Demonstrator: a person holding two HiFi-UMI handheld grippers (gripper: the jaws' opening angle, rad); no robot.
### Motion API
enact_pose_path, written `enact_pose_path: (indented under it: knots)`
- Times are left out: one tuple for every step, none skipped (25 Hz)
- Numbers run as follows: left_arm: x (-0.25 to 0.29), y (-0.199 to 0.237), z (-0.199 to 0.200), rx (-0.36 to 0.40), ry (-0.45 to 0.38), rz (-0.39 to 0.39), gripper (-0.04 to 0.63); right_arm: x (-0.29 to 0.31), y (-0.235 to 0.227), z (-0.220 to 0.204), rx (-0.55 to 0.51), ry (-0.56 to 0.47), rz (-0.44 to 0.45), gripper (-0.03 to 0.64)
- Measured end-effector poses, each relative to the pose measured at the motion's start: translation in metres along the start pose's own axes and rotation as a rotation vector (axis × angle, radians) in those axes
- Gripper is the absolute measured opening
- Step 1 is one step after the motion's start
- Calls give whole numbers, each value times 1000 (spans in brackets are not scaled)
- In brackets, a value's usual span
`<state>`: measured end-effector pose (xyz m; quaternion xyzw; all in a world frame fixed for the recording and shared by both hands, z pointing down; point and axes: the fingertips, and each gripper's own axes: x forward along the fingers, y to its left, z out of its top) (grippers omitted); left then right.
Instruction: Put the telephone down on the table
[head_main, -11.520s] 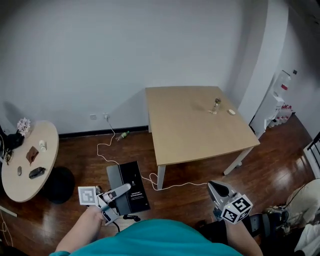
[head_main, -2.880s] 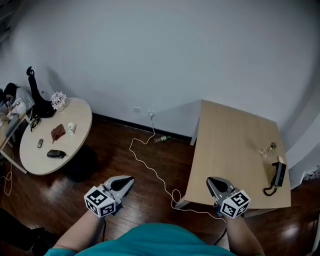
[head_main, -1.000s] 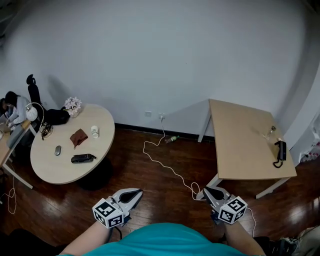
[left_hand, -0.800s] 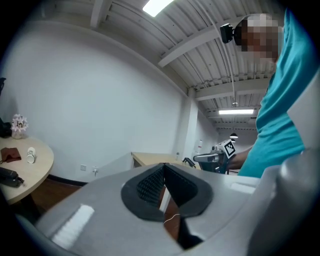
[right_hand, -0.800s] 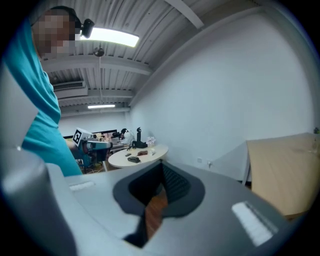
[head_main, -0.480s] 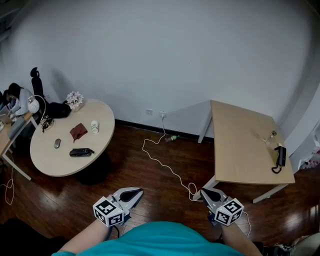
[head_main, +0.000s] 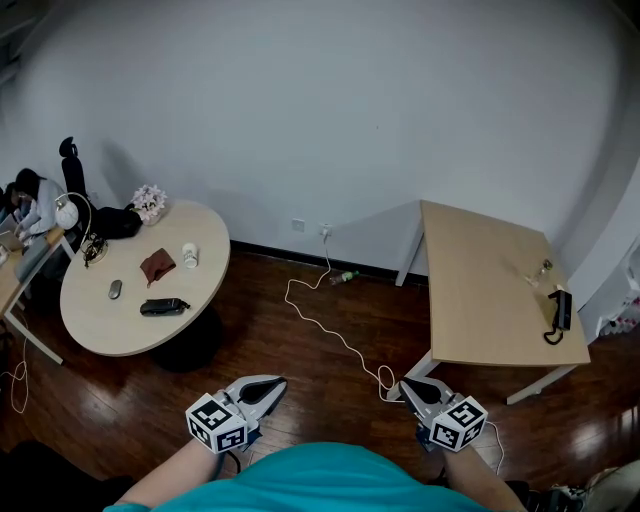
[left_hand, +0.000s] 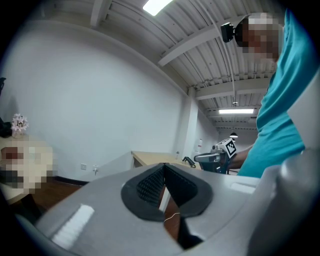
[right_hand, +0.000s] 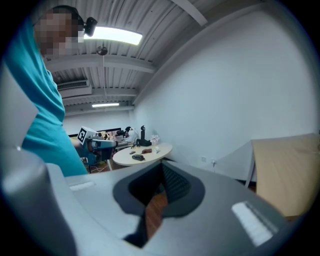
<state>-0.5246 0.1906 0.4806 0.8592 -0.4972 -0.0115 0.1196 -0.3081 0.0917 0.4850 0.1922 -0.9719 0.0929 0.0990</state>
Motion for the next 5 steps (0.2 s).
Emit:
enact_pose_path:
  knots:
    - [-1,0,-1,1,4,-2,6,0,1,-1,0,1,-1,0]
    - [-3,1,-2,1,6,-2,6,1,2,-1,-1,2,-1,0]
    - [-4,1,-3,1,8,-1,6,1,3,-1,-2,2,0,0]
    - [-5,2,-3,1,9,-1,6,2,5,0,-5,2,2,0]
    - [-6,3,-4,1,10,-1,6,3,6,0,-7,2,4,0]
